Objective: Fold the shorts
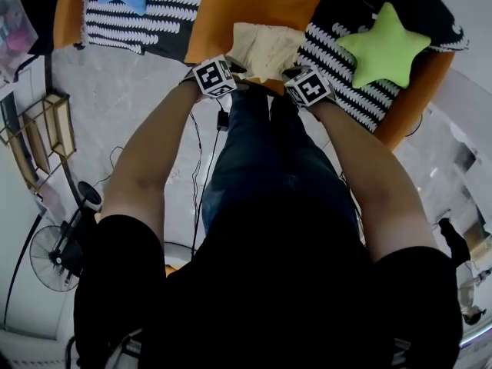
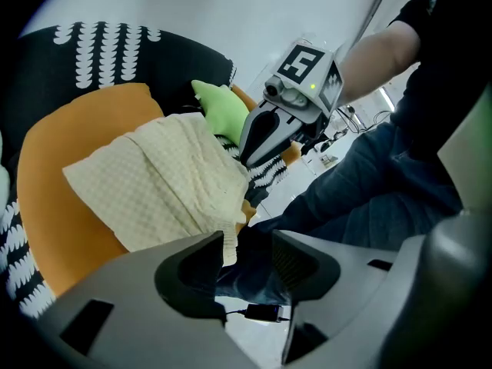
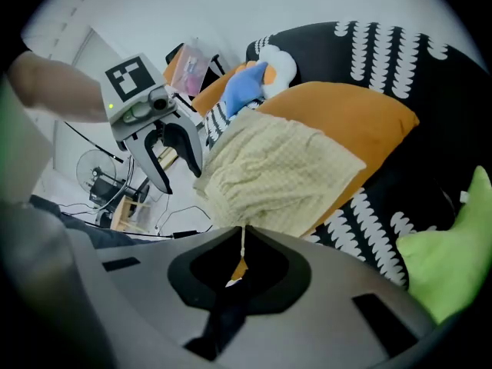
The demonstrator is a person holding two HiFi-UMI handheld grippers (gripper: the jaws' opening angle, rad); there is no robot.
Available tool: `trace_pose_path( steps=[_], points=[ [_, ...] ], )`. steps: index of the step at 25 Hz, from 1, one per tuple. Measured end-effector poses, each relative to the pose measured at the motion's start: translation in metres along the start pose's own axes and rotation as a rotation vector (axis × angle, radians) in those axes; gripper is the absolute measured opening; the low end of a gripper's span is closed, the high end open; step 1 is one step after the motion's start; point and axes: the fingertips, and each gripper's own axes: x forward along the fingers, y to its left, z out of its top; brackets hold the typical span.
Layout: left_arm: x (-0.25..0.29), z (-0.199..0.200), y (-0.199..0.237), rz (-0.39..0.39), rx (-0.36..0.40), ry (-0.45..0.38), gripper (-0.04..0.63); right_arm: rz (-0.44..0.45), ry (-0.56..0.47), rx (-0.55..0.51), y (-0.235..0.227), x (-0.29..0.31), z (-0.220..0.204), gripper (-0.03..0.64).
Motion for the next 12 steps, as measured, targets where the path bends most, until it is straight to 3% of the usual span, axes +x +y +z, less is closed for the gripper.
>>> trace_pose_path(
  steps=[5, 12],
  points=[
    [-0.027, 0.013, -0.015, 0.008, -0.028, -0.031, 0.210, -0.018, -0.053, 0.037, -0.003, -0.039, 0.014, 0.012],
    [-0.100, 0.053, -0.028, 0.093, -0.115, -0.192, 0.210, -0.049, -0.127, 0.022, -0.001, -0.116, 0.036, 0.006]
  ],
)
